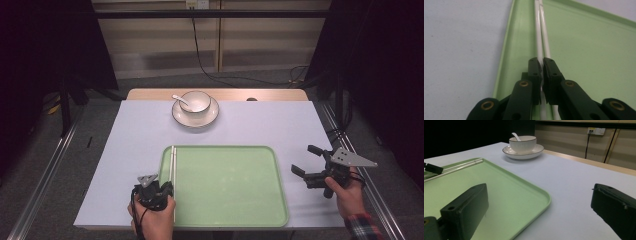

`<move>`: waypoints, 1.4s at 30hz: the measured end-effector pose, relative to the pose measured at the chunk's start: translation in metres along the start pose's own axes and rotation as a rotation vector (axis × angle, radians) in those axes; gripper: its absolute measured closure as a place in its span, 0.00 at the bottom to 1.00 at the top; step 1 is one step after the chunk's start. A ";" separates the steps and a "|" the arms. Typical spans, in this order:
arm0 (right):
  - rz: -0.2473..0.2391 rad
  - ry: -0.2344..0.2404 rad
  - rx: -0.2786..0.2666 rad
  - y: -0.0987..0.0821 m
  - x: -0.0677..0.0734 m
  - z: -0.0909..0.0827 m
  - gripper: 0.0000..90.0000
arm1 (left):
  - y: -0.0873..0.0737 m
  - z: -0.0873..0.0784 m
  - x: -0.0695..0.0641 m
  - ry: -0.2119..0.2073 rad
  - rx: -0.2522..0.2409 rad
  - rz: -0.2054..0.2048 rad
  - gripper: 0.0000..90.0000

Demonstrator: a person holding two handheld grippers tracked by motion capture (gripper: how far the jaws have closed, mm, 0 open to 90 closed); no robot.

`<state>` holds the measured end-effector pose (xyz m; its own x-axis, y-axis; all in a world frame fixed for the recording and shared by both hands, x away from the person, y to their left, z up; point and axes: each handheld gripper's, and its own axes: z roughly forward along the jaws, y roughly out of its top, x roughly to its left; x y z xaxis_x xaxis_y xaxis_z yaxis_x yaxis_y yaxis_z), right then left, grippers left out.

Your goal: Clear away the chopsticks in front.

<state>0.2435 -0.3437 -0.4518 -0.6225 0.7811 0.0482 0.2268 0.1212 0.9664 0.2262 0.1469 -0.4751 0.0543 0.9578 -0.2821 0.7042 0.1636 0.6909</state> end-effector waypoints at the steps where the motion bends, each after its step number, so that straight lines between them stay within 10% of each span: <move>1: 0.000 0.000 0.000 0.000 0.000 0.000 0.01 | 0.000 0.000 -0.001 0.009 0.003 0.006 0.94; 24: 0.000 0.001 0.001 0.000 0.000 0.000 0.01 | 0.003 0.004 -0.002 -0.016 -0.008 0.000 0.89; 42: 0.001 0.009 0.004 0.000 -0.001 -0.002 0.01 | 0.033 0.008 0.000 -0.087 -0.087 0.048 0.61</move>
<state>0.2430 -0.3455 -0.4514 -0.6292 0.7755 0.0514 0.2303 0.1229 0.9653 0.2557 0.1508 -0.4578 0.1504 0.9417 -0.3010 0.6351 0.1413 0.7594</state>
